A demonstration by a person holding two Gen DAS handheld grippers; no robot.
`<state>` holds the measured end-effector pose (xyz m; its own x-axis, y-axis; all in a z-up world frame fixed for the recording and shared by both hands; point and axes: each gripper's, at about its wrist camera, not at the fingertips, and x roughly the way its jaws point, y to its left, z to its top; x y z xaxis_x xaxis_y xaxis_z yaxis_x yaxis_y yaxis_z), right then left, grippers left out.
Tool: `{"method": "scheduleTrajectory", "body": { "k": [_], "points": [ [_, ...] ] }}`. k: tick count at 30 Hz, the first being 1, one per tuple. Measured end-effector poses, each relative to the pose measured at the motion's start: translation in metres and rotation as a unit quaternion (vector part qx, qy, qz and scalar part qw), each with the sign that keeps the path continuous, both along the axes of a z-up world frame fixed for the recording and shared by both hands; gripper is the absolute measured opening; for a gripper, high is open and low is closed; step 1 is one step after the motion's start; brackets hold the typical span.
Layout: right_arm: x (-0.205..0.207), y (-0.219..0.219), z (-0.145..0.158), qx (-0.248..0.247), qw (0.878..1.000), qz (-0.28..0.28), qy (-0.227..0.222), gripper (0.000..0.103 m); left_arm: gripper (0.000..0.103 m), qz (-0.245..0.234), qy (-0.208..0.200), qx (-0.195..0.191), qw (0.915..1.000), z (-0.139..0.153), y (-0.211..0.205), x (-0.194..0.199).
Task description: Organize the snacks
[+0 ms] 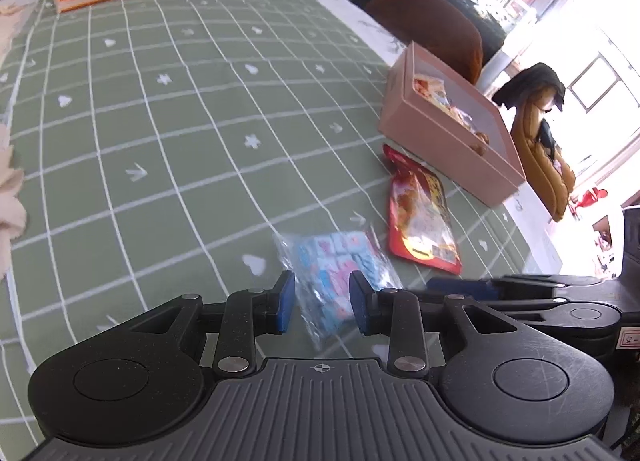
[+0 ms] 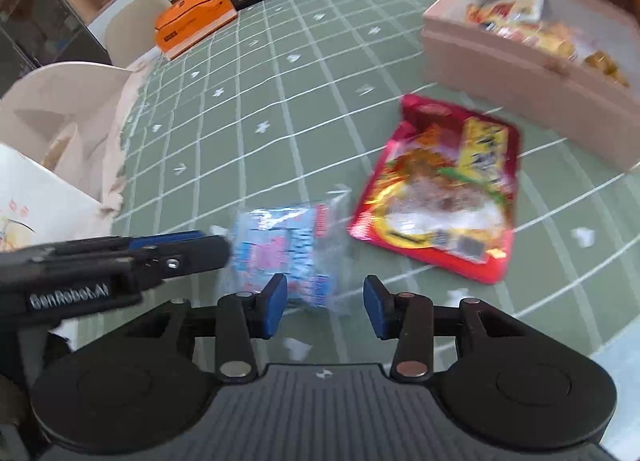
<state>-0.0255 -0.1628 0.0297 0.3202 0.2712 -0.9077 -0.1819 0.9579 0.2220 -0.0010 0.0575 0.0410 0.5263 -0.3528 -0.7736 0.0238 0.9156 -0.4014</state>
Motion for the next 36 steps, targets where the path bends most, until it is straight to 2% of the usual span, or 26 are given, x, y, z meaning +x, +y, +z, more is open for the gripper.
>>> {"method": "scheduleTrajectory", "body": {
  "k": [4,8,11,14,17,18,20,23,26,29,32,34,36],
  "points": [
    [-0.011,-0.019,0.01,-0.032,0.999,-0.01,-0.03,0.049,0.034,-0.021,-0.002,0.009,0.9997,0.002,-0.017,0.006],
    [-0.019,-0.044,0.014,-0.075,0.995,-0.041,-0.057,0.051,0.034,-0.014,-0.013,0.027,0.9994,0.002,-0.03,0.017],
    [-0.021,-0.06,0.009,-0.083,0.993,-0.067,-0.054,0.051,0.034,-0.017,0.0,0.045,0.9988,-0.004,-0.039,0.021],
    [-0.023,-0.073,0.001,-0.08,0.992,-0.086,-0.047,0.051,0.034,-0.037,-0.005,0.056,0.9977,-0.005,-0.049,0.014],
    [-0.027,-0.083,-0.007,-0.082,0.991,-0.094,-0.047,0.053,0.034,-0.068,0.001,0.042,0.9968,-0.004,-0.056,0.007],
    [-0.028,-0.084,-0.008,-0.084,0.991,-0.094,-0.051,0.06,0.034,-0.08,0.001,0.037,0.9961,-0.003,-0.058,0.004],
    [-0.031,-0.085,-0.01,-0.09,0.99,-0.09,-0.057,0.06,0.034,-0.096,-0.013,0.03,0.9948,0.0,-0.06,-0.001],
    [-0.033,-0.083,-0.012,-0.096,0.99,-0.081,-0.063,0.063,0.034,-0.08,-0.06,0.033,0.9945,0.009,-0.052,-0.003],
    [-0.037,-0.082,-0.012,-0.099,0.989,-0.082,-0.072,0.067,0.034,-0.042,-0.081,0.031,0.9953,0.012,-0.031,0.009],
    [-0.037,-0.079,-0.012,-0.112,0.988,-0.083,-0.071,0.07,0.034,-0.009,-0.078,0.038,0.9962,0.008,-0.012,0.028],
    [-0.04,-0.081,-0.012,-0.116,0.987,-0.09,-0.069,0.072,0.034,-0.005,-0.063,0.018,0.9979,0.0,-0.004,0.048],
    [-0.043,-0.083,-0.011,-0.115,0.986,-0.096,-0.071,0.075,0.034,-0.025,-0.051,-0.003,0.9984,-0.006,-0.006,0.061],
    [-0.045,-0.084,-0.012,-0.116,0.986,-0.098,-0.072,0.078,0.034,-0.054,-0.04,-0.001,0.9977,-0.01,-0.016,0.071]
  ]
}}
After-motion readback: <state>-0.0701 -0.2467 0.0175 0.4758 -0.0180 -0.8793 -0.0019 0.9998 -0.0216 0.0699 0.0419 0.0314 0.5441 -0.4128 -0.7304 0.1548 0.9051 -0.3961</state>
